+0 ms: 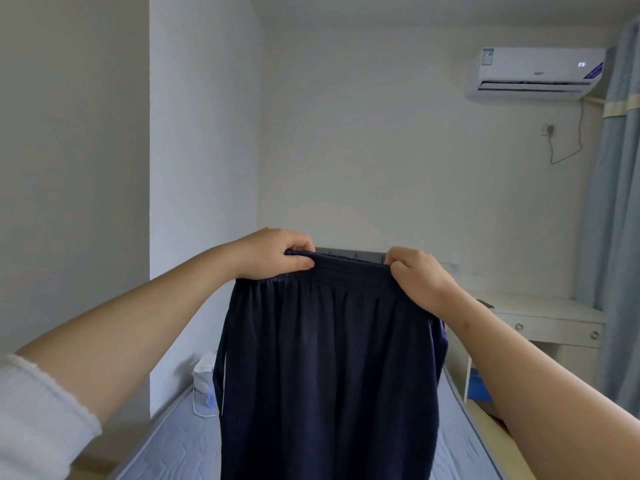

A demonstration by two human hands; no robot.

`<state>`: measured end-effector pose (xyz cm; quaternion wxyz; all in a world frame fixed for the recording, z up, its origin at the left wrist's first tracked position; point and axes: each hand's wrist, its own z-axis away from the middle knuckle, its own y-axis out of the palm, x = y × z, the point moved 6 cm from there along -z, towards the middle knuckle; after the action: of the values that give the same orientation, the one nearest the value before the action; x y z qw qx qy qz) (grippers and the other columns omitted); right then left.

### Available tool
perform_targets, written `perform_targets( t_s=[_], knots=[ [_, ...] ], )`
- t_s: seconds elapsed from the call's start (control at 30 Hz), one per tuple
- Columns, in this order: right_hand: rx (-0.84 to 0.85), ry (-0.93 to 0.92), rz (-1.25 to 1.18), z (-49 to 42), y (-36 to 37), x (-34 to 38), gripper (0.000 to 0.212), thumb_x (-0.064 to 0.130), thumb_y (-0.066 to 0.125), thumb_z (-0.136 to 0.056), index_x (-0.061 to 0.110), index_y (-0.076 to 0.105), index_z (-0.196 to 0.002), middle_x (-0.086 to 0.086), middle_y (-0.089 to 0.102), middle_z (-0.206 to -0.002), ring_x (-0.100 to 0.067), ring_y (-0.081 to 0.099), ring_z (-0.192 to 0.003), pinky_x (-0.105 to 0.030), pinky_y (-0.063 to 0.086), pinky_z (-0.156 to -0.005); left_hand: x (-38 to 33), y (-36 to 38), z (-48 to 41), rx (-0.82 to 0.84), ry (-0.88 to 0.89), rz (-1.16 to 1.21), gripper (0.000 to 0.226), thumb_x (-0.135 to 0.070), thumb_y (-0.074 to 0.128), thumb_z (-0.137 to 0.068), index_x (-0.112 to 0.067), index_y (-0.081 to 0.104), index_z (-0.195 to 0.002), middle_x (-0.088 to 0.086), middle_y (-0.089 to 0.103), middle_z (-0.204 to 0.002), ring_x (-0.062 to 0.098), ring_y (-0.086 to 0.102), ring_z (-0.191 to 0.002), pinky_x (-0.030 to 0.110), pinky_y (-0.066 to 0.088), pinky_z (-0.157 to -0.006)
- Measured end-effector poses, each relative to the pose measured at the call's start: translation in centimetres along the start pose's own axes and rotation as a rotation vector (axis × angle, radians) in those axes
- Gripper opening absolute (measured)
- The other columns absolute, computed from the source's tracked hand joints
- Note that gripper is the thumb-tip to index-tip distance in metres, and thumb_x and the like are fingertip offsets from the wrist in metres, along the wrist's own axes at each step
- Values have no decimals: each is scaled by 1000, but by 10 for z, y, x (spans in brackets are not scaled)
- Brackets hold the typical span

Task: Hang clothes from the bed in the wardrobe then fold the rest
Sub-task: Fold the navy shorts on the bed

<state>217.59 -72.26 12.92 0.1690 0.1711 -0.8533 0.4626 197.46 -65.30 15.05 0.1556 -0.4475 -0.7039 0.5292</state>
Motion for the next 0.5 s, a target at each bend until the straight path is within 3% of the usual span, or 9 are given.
perform_targets(
  t_s=[0.07,0.13,0.23,0.33,0.5],
  knots=[
    [27,-42,-51,3,-1,2,40,56,46,-80,18,52,-69,8,51,-61,-12,47,-61,-28,34,-57,0,0,-1,8,2,19,11,-34,55,-91,-38,56,-81,-11,60,-83,3,51,-73,16,39,-68],
    [89,-32,7,1,4,1,47,67,53,-72,21,53,-60,12,48,-52,-8,45,-53,-25,34,-55,1,4,-4,12,-20,10,11,-35,55,-91,-37,56,-80,-15,57,-79,0,50,-71,16,37,-65],
    [142,30,103,-3,13,-3,46,52,60,-81,19,47,-51,8,41,-47,-11,42,-50,-25,34,-53,1,24,-11,64,-79,-114,13,-37,51,-92,-27,55,-85,-13,53,-80,9,49,-77,23,38,-67],
    [124,98,130,1,20,-6,49,38,60,-85,16,37,-48,5,36,-45,-14,37,-47,-25,31,-49,3,45,-13,62,-181,-246,28,-45,45,-93,-22,48,-76,-6,51,-77,12,48,-71,27,37,-60],
    [143,224,90,4,18,-2,22,22,54,-89,3,58,-78,-4,50,-69,-18,45,-63,-25,35,-52,-15,53,-14,-55,-228,-142,35,-45,46,-92,-17,45,-70,-2,51,-71,14,48,-63,26,34,-53]
  ],
)
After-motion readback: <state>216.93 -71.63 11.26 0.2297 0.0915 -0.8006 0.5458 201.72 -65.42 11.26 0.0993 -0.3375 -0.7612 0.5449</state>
